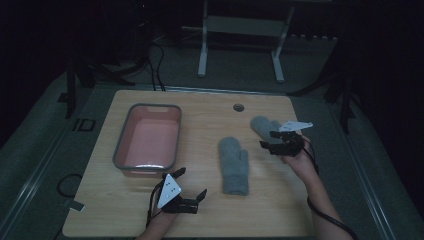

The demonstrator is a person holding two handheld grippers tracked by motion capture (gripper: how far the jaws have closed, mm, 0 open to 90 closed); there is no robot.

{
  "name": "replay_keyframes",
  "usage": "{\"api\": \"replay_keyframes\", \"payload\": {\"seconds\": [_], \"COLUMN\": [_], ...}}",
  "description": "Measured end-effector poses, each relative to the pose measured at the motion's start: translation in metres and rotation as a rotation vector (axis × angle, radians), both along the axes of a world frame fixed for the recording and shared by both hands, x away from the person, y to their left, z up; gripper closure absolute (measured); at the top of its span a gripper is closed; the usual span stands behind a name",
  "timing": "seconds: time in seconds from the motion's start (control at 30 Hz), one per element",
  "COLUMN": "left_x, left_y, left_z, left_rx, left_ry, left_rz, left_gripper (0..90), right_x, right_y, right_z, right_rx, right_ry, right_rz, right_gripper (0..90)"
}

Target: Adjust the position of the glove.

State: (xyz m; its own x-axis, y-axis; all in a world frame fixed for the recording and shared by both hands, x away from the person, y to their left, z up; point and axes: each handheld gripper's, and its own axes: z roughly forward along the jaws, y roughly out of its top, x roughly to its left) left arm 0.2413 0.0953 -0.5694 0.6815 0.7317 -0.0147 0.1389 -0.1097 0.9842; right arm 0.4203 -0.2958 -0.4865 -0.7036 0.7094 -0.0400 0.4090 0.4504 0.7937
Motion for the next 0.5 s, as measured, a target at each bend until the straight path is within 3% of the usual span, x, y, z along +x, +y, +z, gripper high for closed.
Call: {"api": "replay_keyframes", "payload": {"seconds": [0.13, 0.27, 0.5], "left_x": [0.000, 0.000, 0.000], "left_y": [0.000, 0.000, 0.000], "left_z": [0.000, 0.000, 0.000], "left_rx": [0.000, 0.000, -0.001], "left_ry": [0.000, 0.000, 0.001], "left_rz": [0.000, 0.000, -0.002], "left_gripper": [0.2, 0.2, 0.2], "right_x": [0.013, 0.029, 0.047], "right_y": [-0.017, -0.029, -0.035], "right_z": [-0.001, -0.008, -0.025], "right_rx": [0.027, 0.033, -0.016], "right_ry": [0.017, 0.073, 0.095], "right_rz": [-0.074, -0.131, -0.174], "right_gripper": [39.9, 44.5, 48.6]}}
